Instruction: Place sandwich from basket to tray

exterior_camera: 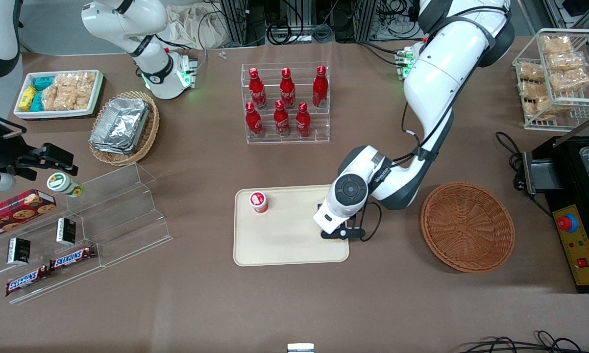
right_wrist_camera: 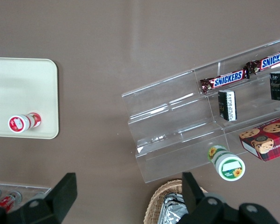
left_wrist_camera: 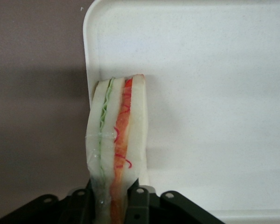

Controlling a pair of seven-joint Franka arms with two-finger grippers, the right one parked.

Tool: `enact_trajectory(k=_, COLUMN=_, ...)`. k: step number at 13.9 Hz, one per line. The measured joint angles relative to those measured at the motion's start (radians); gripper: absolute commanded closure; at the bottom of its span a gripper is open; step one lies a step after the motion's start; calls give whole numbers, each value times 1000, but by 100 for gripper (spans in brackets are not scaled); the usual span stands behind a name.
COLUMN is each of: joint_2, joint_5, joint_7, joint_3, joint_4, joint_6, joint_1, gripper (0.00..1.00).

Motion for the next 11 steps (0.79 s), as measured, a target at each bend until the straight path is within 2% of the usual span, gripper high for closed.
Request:
enact_trajectory(k=5, joint_2=-4, joint_5=0, joint_7=-15, joint_3=0, joint_4=18, joint_6=-35, joint_1=1, gripper=1)
enact_trajectory(k=8, joint_2=-40, joint_5=0, joint_7=-13, joint_3=0, joint_4=46, joint_6=-138, joint_1=5, gripper=1)
enact_trajectory(k=11, joint_2=-133, joint_5=-2, joint_7=35, joint_3=2, joint_4=60, joint_6=-268, joint_1=35, gripper=1)
